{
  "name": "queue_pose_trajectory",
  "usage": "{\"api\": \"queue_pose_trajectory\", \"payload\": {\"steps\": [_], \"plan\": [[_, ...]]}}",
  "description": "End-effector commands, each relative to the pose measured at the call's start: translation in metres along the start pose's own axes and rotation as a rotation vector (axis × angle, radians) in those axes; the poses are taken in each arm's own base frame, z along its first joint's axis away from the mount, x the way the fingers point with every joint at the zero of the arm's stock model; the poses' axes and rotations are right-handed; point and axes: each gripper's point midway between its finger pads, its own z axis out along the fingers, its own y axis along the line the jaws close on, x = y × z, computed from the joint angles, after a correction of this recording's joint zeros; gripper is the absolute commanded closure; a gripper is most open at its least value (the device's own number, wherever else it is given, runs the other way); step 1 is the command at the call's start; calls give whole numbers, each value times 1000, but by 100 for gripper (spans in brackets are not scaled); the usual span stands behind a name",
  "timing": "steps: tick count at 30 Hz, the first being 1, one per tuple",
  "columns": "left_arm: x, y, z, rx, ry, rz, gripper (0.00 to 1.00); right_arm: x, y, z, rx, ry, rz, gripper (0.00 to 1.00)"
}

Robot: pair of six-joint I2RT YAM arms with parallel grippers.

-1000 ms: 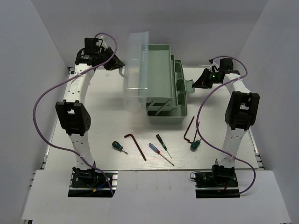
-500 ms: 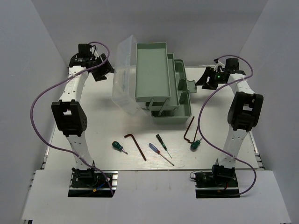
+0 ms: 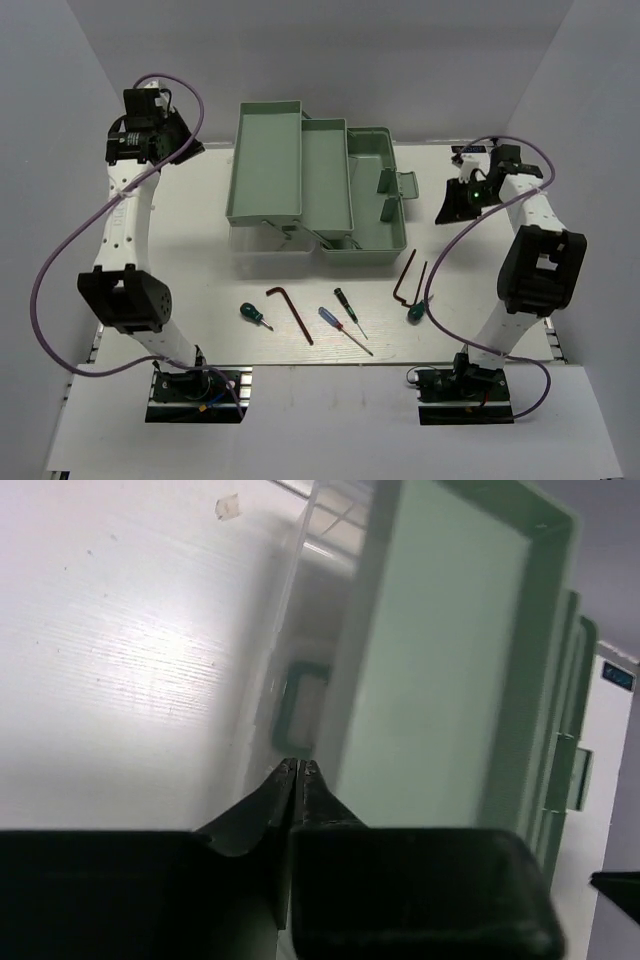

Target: Sort the tools into containers

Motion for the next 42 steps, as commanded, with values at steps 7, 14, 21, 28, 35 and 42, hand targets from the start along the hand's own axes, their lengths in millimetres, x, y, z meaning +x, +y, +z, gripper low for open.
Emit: {"api": "queue_pose_trajectory", "payload": {"steps": [7, 14, 21, 28, 35, 42], "plan": [[49, -71, -69, 378, 31, 204, 44, 126, 37, -3, 20, 339, -20, 55], [120, -82, -115, 510, 130, 306, 24, 144, 24, 25, 192, 424, 65, 48], [175, -66, -157, 576, 154, 324, 24, 156, 15, 61, 235, 468, 211, 48], [208, -47, -164, 556, 212, 304, 24, 166, 4, 76, 364, 447, 282, 71], [237, -46, -149, 577, 308, 314, 24, 156, 1, 63, 411, 373, 304, 100], [278, -53, -125, 564, 417, 379, 25, 95, -7, 30, 425, 184, 222, 100]]}}
